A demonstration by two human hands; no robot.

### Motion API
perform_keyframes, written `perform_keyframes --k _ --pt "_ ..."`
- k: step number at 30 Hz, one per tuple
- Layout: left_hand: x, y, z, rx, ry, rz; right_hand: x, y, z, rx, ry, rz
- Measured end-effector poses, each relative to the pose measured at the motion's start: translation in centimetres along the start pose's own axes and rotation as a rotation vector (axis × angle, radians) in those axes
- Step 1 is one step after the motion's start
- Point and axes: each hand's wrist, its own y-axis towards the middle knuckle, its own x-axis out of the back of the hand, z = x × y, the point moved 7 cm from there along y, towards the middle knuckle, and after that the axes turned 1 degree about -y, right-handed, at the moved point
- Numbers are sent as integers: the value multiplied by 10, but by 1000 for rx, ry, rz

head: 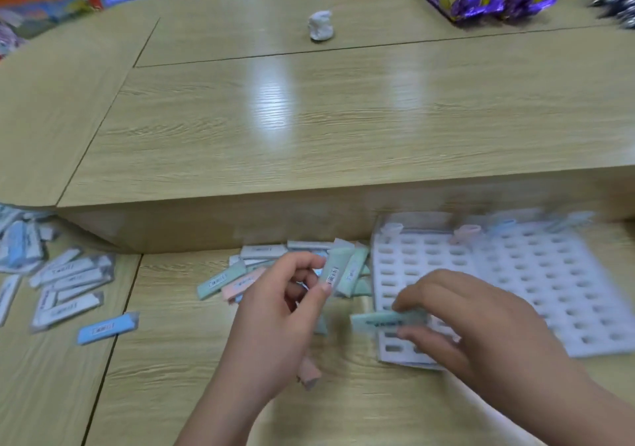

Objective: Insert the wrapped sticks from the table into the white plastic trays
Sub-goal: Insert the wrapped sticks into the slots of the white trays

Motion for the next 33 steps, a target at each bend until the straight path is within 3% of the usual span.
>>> perform_keyframes --k 4,9,18,33 --pt "-41 10 -22 -23 -46 61 31 -13 -54 -207 248 -28" --pt "-79 25 -39 -26 -72 28 60 -27 -112 -341 310 -114" --pt "-108 30 -53 -85 24 -45 73 -28 -157 -366 518 -164" --pt "-127 28 -71 -298 249 -259 116 -36 -203 -268 158 -399"
